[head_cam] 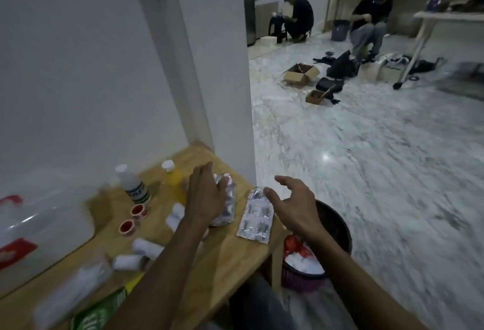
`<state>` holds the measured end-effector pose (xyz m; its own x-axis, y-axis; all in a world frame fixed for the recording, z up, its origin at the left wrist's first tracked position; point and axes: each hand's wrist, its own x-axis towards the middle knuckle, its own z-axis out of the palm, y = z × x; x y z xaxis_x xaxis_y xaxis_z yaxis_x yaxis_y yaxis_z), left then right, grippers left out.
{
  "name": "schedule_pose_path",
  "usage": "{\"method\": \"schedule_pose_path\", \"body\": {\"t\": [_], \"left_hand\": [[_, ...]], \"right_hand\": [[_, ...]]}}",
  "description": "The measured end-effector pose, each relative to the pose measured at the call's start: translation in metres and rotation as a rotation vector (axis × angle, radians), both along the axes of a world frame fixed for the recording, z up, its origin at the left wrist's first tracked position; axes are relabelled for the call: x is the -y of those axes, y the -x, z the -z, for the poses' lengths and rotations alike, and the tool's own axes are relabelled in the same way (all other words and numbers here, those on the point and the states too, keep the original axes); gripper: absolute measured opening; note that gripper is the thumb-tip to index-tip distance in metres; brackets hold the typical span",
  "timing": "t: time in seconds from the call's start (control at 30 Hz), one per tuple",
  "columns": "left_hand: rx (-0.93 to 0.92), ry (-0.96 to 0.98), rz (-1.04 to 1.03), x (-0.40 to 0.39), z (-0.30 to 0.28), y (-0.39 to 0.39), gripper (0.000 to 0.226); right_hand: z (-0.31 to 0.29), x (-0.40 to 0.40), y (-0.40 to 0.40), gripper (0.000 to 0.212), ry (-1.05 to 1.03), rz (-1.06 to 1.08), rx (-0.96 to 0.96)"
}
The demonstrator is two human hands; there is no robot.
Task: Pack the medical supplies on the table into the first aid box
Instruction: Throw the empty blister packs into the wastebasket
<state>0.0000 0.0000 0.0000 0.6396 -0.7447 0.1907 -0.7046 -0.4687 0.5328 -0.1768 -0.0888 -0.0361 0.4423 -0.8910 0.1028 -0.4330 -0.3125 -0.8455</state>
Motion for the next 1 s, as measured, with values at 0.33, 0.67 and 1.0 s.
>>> {"method": "schedule_pose_path", "body": {"t": [0.33, 0.67, 1.0], "left_hand": [[-0.059, -0.126, -0.014, 0.027, 0.023, -0.014, 0.05], [0.008, -0.159, -0.077, 0.031, 0.034, -0.02, 0.038], [0.018, -0.025, -0.134, 0.031, 0.036, -0.011, 0.027]], "right_hand": [[0.024, 0.022, -0.009, 0.044, -0.146, -0.008, 0.002], [0.031, 0.022, -0.01, 0.017, -0.181, 0.015, 0.12], [0.03, 0.03, -0.001, 0.022, -0.21, 0.061, 0.222]]}}
